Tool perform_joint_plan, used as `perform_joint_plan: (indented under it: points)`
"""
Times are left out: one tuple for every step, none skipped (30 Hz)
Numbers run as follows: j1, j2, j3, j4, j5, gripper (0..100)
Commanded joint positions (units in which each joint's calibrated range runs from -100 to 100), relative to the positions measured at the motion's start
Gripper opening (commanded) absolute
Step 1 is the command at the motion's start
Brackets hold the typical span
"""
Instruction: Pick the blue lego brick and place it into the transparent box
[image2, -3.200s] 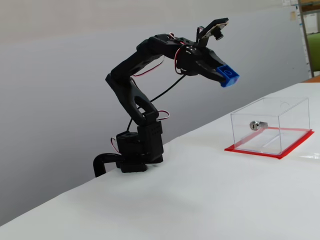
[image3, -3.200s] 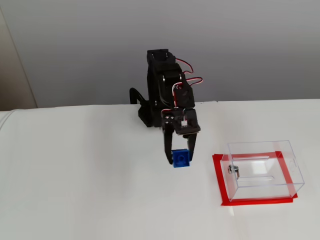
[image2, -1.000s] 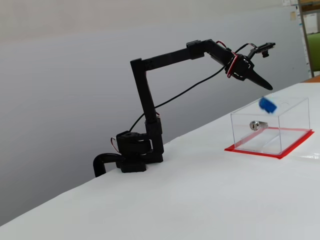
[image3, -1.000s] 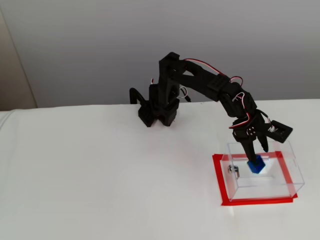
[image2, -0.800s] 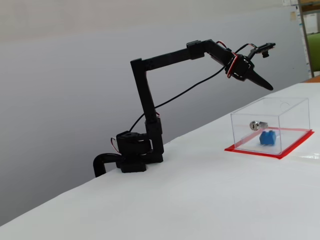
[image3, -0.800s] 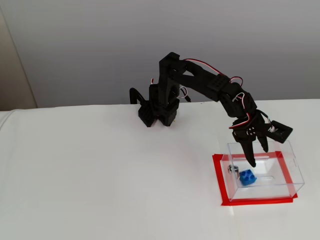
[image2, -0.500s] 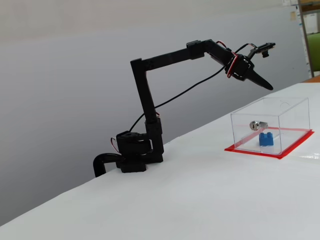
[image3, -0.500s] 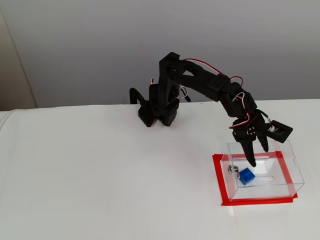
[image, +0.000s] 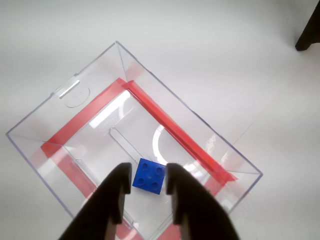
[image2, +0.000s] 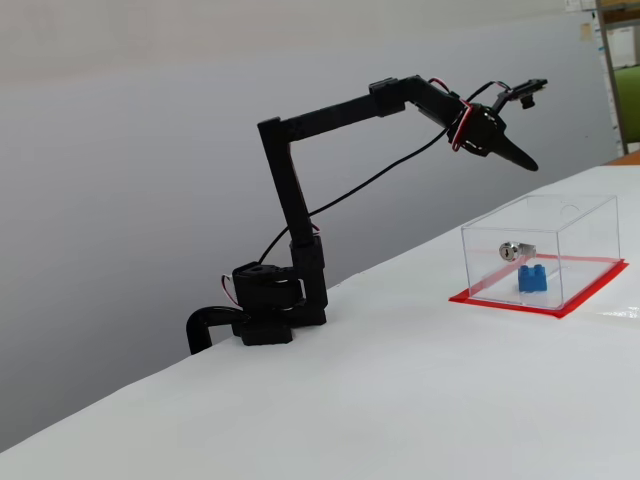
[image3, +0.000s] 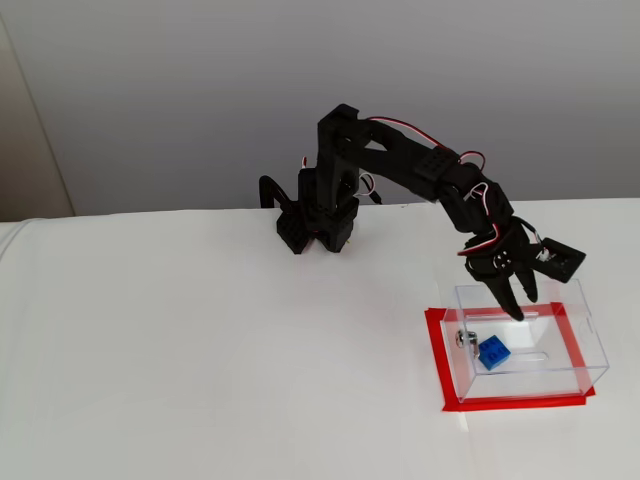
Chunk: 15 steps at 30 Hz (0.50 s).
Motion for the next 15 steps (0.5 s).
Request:
perform_joint_plan:
  points:
    - [1.6,-5.9,-2.8,-0.5,0.0,1]
    - [2.2,-6.6,-2.6,-0.5,0.2,1]
    - [2.8,-7.4,-2.4,-0.5,0.8,1]
    - [3.5,-8.3,-2.1,-0.6,1.4,2]
    - [4.0,-9.4,-2.0,-0.9,1.7,2]
    - [4.9,-10.5,-2.0,-1.1,1.5,3]
    - [6.0,-11.6,-2.0,-1.2,1.3,3]
    - [7.2,-12.8,-2.0,-1.3,1.3,3]
    - [8.3,-14.0,-2.0,-1.3,1.3,3]
    - [9.5,-15.1,-2.0,-1.3,1.3,3]
    - [10.9,-16.3,-2.0,-1.3,1.3,3]
    - [12.3,-17.3,-2.0,-1.3,1.3,3]
    - [14.5,-18.9,-1.9,-1.2,1.3,3]
    - [15.6,-19.5,-1.9,-1.1,1.3,3]
    - [17.7,-20.4,-1.9,-0.7,1.3,3]
